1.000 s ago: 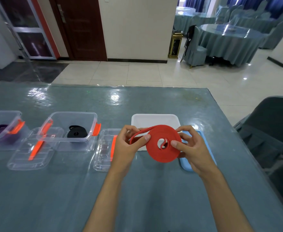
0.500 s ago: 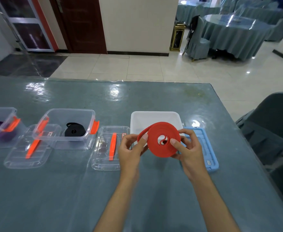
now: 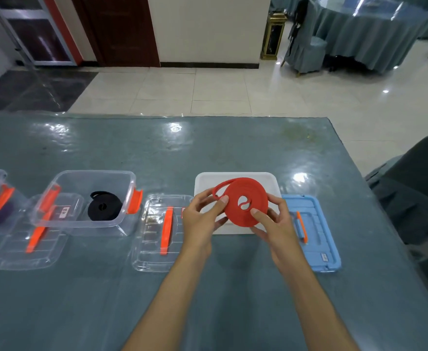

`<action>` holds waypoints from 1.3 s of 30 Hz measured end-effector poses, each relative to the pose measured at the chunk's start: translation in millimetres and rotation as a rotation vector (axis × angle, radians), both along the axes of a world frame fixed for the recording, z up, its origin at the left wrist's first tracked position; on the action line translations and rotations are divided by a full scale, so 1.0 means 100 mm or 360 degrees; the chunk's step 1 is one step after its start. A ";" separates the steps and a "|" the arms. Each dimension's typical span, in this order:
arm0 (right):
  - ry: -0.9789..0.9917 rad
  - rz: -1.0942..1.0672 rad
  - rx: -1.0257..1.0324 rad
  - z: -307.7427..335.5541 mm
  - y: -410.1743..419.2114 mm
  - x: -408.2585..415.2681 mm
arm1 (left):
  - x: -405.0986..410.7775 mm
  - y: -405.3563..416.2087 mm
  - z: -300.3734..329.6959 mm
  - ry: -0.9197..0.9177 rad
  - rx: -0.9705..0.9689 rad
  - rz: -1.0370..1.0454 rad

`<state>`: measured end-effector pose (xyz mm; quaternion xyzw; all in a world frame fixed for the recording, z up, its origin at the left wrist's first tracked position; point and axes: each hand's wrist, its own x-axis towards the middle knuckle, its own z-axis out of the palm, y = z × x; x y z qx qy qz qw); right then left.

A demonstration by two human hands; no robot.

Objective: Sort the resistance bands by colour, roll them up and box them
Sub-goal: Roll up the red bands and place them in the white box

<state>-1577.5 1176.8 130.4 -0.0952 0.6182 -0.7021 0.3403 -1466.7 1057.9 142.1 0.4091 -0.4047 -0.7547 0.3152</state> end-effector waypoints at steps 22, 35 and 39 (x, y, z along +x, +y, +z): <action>0.0196 0.0801 0.1237 -1.17 -1.08 -1.40 | -1.36 -1.18 -1.70 -0.0806 0.0434 -0.0228; 0.0193 0.1010 0.1320 -1.47 -1.21 -1.45 | -1.46 -1.32 -2.07 -0.0956 0.0402 -0.0215; 0.0274 0.1031 0.1345 -1.44 -1.18 -1.47 | -1.46 -1.32 -2.06 -0.0977 0.0404 -0.0207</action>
